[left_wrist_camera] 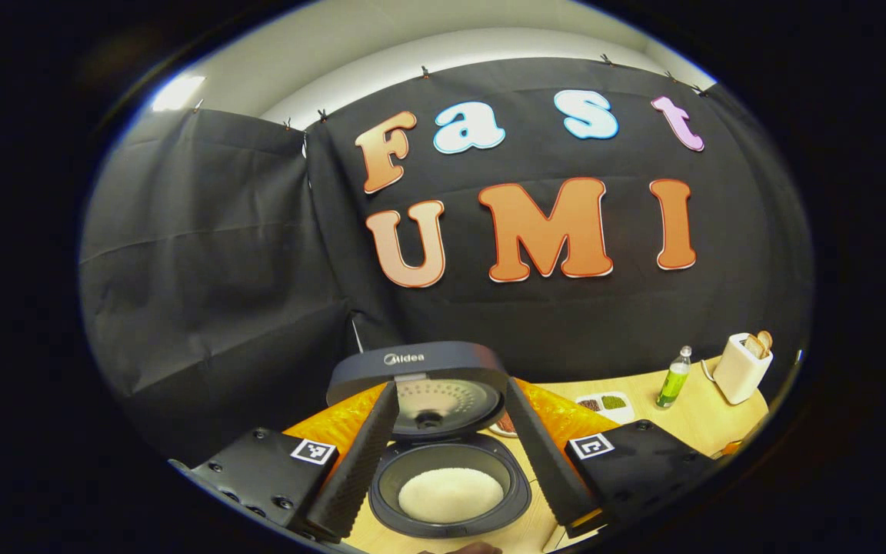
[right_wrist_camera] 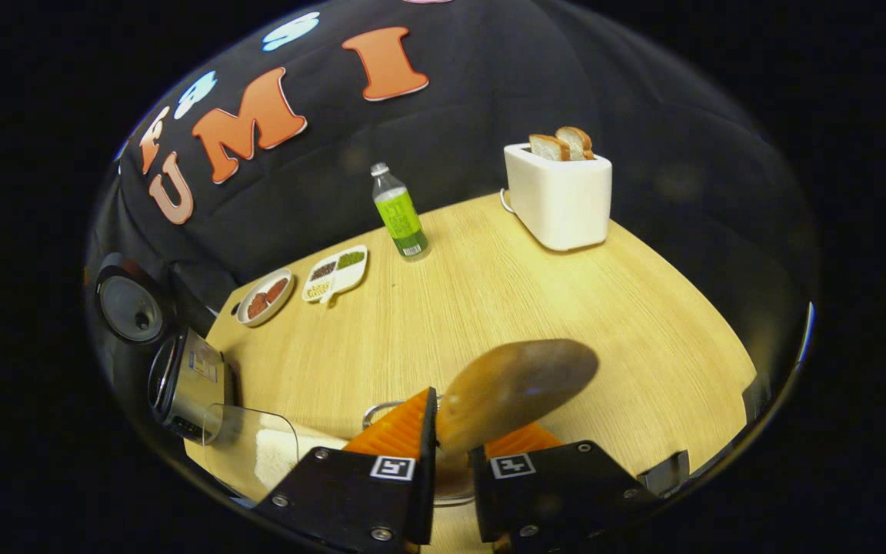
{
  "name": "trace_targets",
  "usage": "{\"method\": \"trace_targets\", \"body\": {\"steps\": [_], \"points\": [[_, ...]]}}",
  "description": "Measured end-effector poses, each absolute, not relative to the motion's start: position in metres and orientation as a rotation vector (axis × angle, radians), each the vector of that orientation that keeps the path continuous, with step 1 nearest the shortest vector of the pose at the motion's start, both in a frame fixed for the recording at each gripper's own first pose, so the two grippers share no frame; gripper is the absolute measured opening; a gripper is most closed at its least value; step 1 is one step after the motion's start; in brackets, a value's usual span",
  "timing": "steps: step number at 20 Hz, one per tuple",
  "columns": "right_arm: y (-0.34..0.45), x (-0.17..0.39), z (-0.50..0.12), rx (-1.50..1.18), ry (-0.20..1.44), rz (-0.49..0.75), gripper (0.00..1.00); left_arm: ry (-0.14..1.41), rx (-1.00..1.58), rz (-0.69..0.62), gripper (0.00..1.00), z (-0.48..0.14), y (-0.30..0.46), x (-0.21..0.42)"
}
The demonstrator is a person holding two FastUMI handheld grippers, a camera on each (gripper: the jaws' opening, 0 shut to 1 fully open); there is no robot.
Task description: Close the left gripper, press the button to open the rice cooker; take a wooden spoon from the chopstick holder with the right hand, scoop a spoonful of rice and pour it into the rice cooker, then put the wooden spoon back into the chopstick holder.
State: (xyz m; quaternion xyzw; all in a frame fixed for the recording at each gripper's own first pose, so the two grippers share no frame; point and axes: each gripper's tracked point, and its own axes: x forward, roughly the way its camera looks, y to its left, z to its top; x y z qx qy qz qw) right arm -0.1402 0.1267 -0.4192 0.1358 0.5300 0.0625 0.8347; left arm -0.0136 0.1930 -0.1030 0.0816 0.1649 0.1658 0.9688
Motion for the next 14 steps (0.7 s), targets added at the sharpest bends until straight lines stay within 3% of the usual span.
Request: {"method": "trace_targets", "body": {"steps": [1,2,3,4,5,7,8,10,12,14], "points": [[0.125,-0.143,-0.42,0.322,1.147,0.119,0.28,0.326,0.175,0.344,0.93,-0.101,0.196,-0.01],[0.127,-0.145,-0.422,0.355,1.164,0.109,0.27,0.325,0.181,0.347,1.0,-0.1,0.198,-0.008],[0.125,-0.147,-0.419,0.377,1.167,0.1,0.4,0.318,0.185,0.345,1.0,-0.098,0.198,-0.004],[0.121,-0.147,-0.417,0.381,1.165,0.092,0.41,0.308,0.189,0.342,0.86,-0.094,0.198,0.0],[0.116,-0.146,-0.416,0.375,1.159,0.083,0.42,0.297,0.196,0.34,1.0,-0.089,0.199,0.003],[0.11,-0.143,-0.406,0.406,1.136,0.073,0.58,0.264,0.224,0.35,1.0,-0.079,0.206,0.012],[0.105,-0.141,-0.4,0.422,1.118,0.059,0.77,0.263,0.234,0.354,1.0,-0.078,0.21,0.018],[0.089,-0.135,-0.39,0.428,1.081,0.025,0.94,0.252,0.23,0.362,0.95,-0.073,0.217,0.03],[0.071,-0.13,-0.377,0.415,1.042,-0.006,0.95,0.245,0.22,0.367,0.86,-0.064,0.228,0.045],[0.056,-0.123,-0.36,0.396,0.997,-0.023,0.95,0.268,0.194,0.38,0.86,-0.069,0.243,0.061]]}}
